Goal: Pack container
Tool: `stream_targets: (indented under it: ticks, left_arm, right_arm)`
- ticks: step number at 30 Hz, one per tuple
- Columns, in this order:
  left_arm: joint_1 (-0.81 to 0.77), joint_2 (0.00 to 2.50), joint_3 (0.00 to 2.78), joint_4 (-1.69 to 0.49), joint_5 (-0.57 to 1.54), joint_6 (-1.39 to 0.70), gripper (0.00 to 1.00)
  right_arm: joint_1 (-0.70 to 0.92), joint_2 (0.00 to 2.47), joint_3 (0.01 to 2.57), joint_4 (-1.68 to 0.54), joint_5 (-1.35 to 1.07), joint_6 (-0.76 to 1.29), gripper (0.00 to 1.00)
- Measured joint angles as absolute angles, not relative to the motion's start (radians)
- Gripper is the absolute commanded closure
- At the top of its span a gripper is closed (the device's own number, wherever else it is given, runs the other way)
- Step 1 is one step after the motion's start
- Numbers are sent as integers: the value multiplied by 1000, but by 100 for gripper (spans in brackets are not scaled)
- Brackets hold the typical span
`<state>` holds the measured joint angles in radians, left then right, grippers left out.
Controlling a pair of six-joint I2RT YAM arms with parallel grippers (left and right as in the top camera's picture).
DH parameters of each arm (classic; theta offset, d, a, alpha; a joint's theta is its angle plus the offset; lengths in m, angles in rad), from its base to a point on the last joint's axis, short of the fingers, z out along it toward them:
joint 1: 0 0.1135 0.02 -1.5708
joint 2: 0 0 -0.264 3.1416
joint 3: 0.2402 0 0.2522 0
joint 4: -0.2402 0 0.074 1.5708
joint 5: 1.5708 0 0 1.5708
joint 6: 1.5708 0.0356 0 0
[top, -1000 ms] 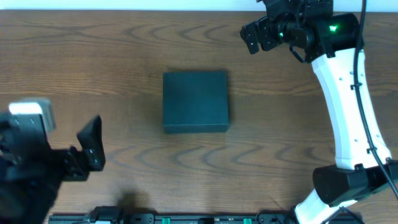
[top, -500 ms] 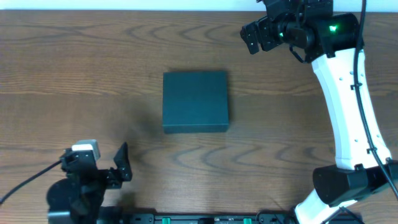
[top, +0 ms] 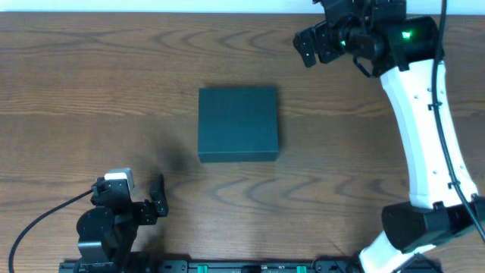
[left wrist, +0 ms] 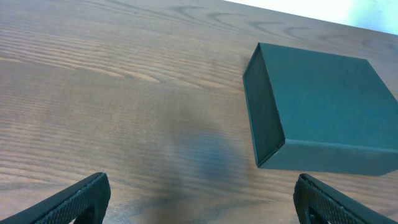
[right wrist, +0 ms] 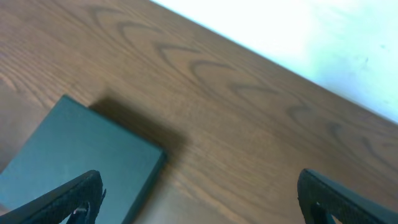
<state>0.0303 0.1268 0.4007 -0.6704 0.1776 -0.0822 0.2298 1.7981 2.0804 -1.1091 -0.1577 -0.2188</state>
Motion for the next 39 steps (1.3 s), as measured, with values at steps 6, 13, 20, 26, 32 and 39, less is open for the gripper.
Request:
stream_targets:
  ticks: [6,13,20,26,32,39]
  left_arm:
    - [30,126,401,-670,178,-82,5]
    - [30,123,402,-671,181,-82,5]
    - [30,123,403,-668,181,-82,5]
    - [30,121,403,-670,181,-83,5]
    - [30,121,403,-669,180,-83,5]
    - [30,121,403,-669,181,-83,5]
  right_arm:
    - [287,1540,2071,-1131,-101,-220,1]
    - [287,937,1412,-665,-89,-239,1]
    - [271,572,670,-432,-105,-243,1]
    - [243,213,324,-402,-125,-243,1]
    - [243,36,142,-402,-131,-244,1]
    - [243,15,126,-398,-135,-243,1]
